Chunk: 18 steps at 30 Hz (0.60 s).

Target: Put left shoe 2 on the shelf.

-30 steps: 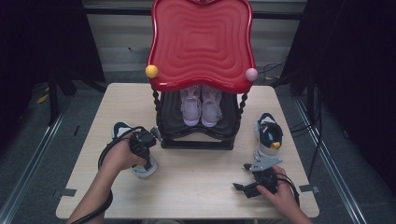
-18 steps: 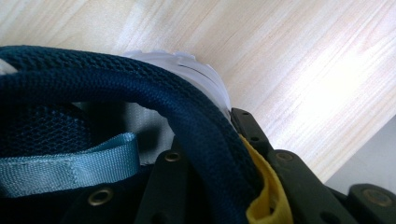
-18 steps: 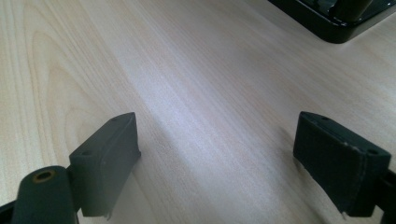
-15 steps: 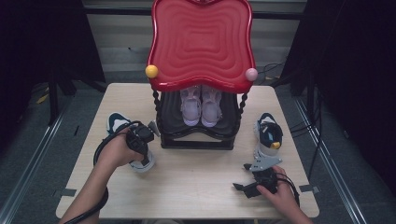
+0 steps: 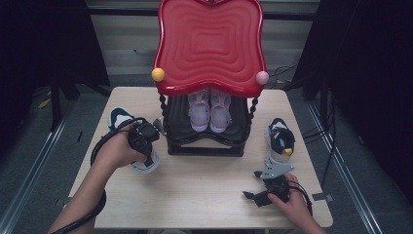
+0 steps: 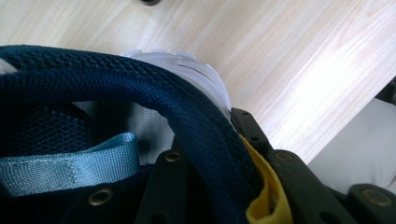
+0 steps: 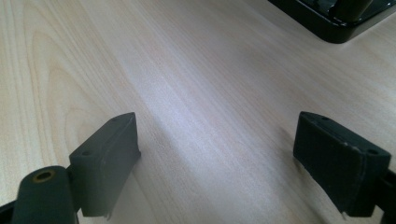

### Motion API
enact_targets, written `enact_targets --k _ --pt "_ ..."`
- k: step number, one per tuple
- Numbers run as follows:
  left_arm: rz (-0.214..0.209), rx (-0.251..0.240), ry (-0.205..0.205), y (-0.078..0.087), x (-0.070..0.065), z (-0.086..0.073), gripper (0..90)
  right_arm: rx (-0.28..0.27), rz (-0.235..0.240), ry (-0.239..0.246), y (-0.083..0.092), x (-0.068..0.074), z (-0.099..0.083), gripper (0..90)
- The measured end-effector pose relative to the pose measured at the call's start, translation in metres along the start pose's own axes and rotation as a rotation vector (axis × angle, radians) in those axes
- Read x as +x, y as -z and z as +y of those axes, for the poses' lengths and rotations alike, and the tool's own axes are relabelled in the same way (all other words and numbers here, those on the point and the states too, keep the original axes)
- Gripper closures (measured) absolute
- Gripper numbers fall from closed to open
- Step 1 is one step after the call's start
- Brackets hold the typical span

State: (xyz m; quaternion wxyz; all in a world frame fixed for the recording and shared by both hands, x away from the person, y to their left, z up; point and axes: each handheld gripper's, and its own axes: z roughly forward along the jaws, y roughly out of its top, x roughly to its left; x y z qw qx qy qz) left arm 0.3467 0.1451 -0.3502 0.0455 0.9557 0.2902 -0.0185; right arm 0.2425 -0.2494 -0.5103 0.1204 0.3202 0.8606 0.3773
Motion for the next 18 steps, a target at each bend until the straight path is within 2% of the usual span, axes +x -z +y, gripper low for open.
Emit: enact_targets --k 8,9,18 --pt "-0.005 0.004 -0.018 0.022 -0.003 0.004 77.2 0.000 0.000 0.000 0.000 0.000 0.000 13.8" --pt "0.003 0.018 -0.039 0.027 -0.003 0.005 77.2 0.000 0.000 0.000 0.000 0.000 0.000 13.8" --pt "0.011 0.013 -0.048 0.059 -0.008 0.009 77.2 0.002 0.000 0.000 0.000 0.000 0.000 13.8"
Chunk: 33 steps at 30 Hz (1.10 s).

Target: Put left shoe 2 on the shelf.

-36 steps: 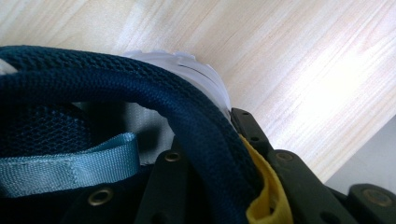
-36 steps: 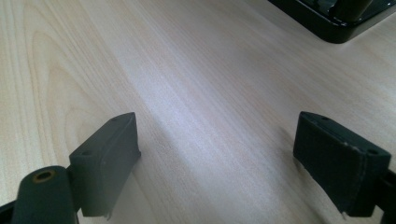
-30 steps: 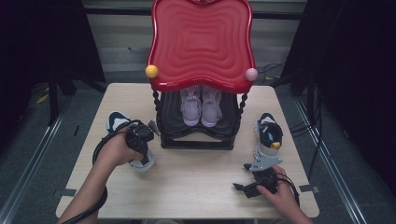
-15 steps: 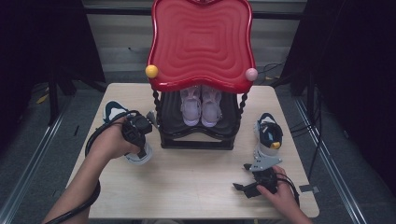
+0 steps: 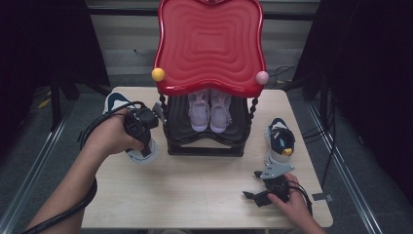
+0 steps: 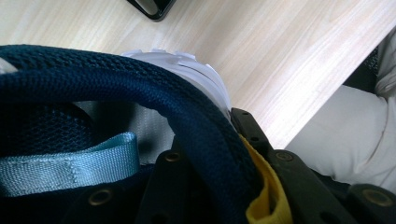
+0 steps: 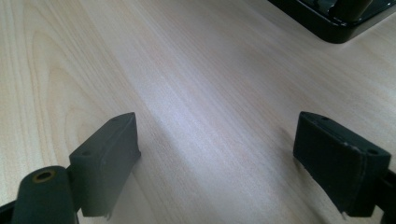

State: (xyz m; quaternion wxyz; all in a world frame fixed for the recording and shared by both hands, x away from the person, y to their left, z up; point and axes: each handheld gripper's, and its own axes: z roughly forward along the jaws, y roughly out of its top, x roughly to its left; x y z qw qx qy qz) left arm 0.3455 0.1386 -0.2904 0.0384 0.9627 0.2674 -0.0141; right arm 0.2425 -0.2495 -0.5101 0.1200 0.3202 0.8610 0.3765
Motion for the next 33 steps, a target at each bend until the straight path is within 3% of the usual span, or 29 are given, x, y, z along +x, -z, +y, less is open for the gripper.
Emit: enact_targets --k 22,33 --pt "0.080 -0.024 -0.023 0.080 -0.013 0.008 77.1 0.004 0.001 -0.001 0.000 0.000 0.000 13.8" --pt "0.128 -0.048 -0.040 0.130 -0.023 0.013 77.0 0.004 0.001 -0.001 0.000 0.000 0.000 13.8"
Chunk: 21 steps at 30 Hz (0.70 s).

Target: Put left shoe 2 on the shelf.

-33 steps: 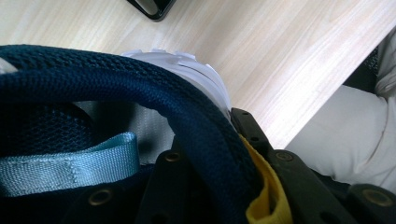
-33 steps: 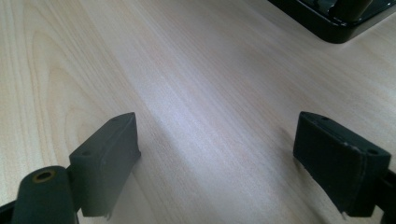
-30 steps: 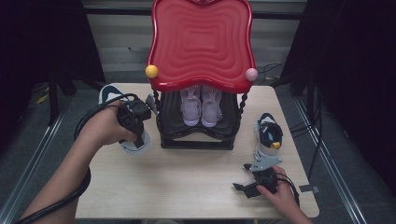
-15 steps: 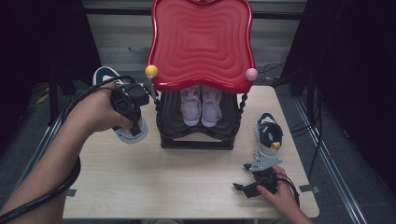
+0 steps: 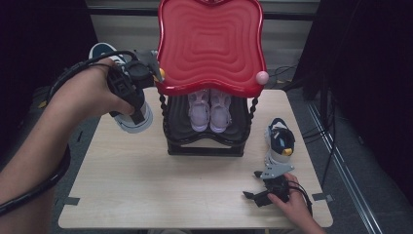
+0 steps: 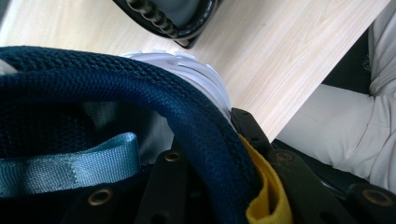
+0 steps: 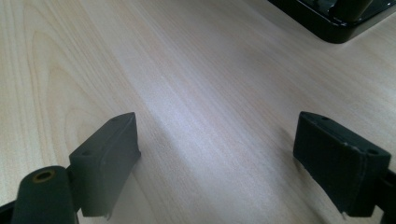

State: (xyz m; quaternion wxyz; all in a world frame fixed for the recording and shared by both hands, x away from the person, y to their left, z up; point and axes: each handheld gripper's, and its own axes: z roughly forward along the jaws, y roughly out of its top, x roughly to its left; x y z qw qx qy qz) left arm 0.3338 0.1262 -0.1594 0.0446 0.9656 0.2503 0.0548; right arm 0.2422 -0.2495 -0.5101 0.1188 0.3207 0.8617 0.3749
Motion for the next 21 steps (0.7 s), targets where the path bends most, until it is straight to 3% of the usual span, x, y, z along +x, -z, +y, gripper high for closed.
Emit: enact_targets --k 7,21 --pt "0.026 -0.016 -0.007 0.020 -0.003 0.006 76.9 -0.002 0.000 -0.001 0.000 0.000 0.000 13.8" --pt "0.124 -0.037 -0.075 0.060 -0.019 0.028 76.8 -0.002 0.000 0.000 0.000 0.000 0.000 13.8"
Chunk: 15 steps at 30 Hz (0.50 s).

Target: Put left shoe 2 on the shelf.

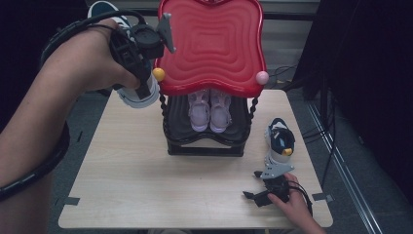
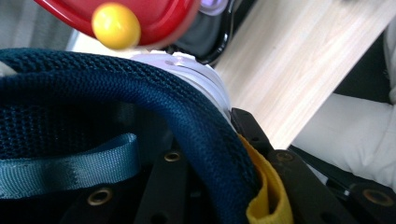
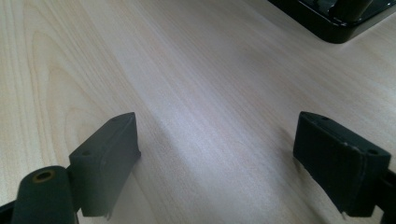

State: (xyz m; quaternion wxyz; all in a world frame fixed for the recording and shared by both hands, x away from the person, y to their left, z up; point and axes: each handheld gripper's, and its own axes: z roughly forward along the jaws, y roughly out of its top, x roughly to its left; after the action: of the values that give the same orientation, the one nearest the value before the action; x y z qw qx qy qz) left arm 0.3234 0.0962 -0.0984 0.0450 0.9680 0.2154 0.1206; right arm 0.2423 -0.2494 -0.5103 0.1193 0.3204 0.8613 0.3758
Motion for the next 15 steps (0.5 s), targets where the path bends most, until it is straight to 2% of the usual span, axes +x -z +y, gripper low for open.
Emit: enact_targets --k 6,9,15 --pt "0.041 -0.013 -0.044 0.010 -0.004 0.014 76.8 0.000 0.000 0.000 0.000 0.000 0.000 13.7" --pt "0.053 -0.035 -0.057 0.012 -0.006 0.021 76.7 0.000 0.000 0.000 0.000 0.000 0.000 13.7" --pt "0.094 -0.056 -0.122 0.013 -0.008 0.035 76.6 0.000 0.000 -0.001 0.000 0.000 0.000 13.7"
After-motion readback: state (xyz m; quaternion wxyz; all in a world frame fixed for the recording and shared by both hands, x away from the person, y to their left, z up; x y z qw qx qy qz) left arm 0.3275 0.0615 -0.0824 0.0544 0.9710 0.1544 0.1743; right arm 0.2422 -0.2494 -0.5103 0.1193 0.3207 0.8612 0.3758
